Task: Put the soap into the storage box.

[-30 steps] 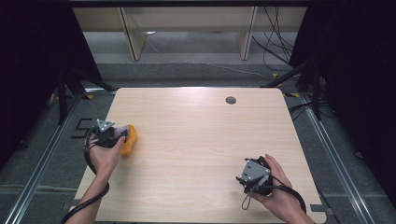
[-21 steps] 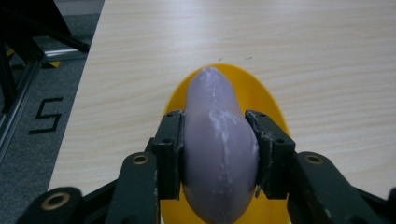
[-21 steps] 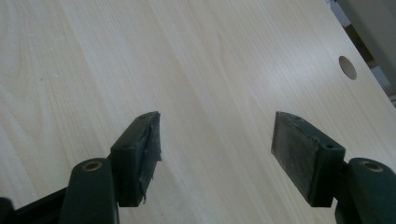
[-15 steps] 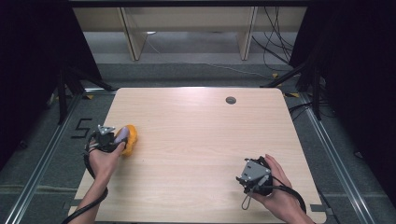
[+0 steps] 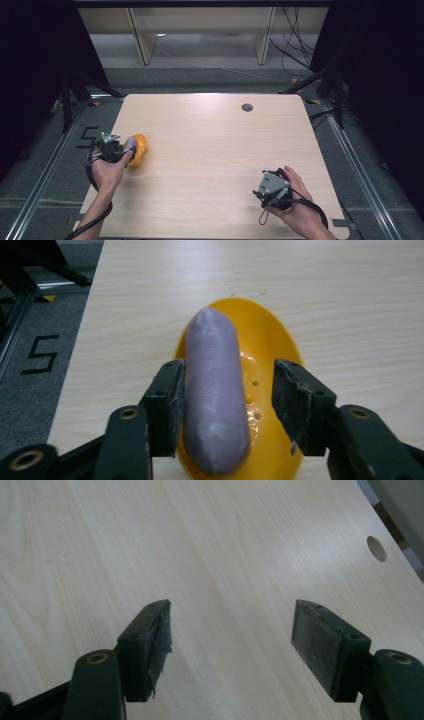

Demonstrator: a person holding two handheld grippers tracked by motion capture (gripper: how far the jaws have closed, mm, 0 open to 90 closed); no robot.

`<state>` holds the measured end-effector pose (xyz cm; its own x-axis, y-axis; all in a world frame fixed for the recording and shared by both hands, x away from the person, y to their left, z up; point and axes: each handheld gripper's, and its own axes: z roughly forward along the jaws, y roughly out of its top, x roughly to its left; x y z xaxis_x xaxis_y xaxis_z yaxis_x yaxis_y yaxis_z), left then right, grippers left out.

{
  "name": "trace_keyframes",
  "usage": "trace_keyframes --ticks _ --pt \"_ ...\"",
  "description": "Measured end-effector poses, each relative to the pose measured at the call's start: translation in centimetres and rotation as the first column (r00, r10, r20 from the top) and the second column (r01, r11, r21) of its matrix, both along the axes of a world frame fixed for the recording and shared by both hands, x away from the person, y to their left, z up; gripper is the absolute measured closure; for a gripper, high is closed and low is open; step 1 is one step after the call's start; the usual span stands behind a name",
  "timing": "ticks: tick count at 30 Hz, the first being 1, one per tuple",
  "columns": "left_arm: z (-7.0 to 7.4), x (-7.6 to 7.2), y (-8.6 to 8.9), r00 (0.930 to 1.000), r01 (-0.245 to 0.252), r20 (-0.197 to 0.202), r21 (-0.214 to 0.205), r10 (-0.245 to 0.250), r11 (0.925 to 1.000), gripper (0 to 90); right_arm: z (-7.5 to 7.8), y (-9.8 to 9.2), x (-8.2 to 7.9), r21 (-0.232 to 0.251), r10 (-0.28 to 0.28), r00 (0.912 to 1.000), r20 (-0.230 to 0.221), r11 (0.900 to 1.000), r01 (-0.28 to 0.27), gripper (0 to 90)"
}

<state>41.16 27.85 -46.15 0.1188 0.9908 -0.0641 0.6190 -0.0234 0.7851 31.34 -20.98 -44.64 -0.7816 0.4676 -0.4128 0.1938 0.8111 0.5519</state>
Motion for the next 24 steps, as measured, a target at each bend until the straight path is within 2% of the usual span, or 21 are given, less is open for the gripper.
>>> trace_keyframes --ticks 6,12,19,22,23,24 --pt "1.5 -1.3 0.3 0.9993 0.002 0.038 0.014 -0.003 0.9999 41.0 0.0 0.1 0.0 0.002 -0.002 1.0000 -0.004 1.0000 0.002 32.9" --pt "2.2 -3.6 0.1 0.9971 0.043 0.063 0.009 -0.044 0.9990 39.9 0.0 0.0 0.0 0.003 -0.001 1.0000 -0.004 1.0000 0.001 32.9" --pt "1.5 -7.4 -0.6 0.9923 0.106 0.064 0.010 -0.106 0.9943 38.9 -0.1 0.0 -0.1 0.014 -0.015 0.9998 -0.016 0.9998 0.016 32.9" --pt "0.8 -9.1 -1.1 0.9895 0.135 0.049 0.016 -0.136 0.9907 38.3 -0.2 0.0 -0.2 0.020 -0.022 0.9993 -0.029 0.9995 0.023 32.9" --pt "0.5 -9.4 -1.2 0.9883 0.144 0.048 0.017 -0.145 0.9894 38.2 -0.1 0.0 -0.1 0.017 -0.017 0.9998 -0.011 0.9997 0.017 32.9" --pt "0.2 -9.9 -1.3 0.9876 0.152 0.040 0.015 -0.152 0.9883 38.2 -0.2 0.0 -0.2 0.018 -0.021 0.9995 -0.023 0.9996 0.022 32.9"
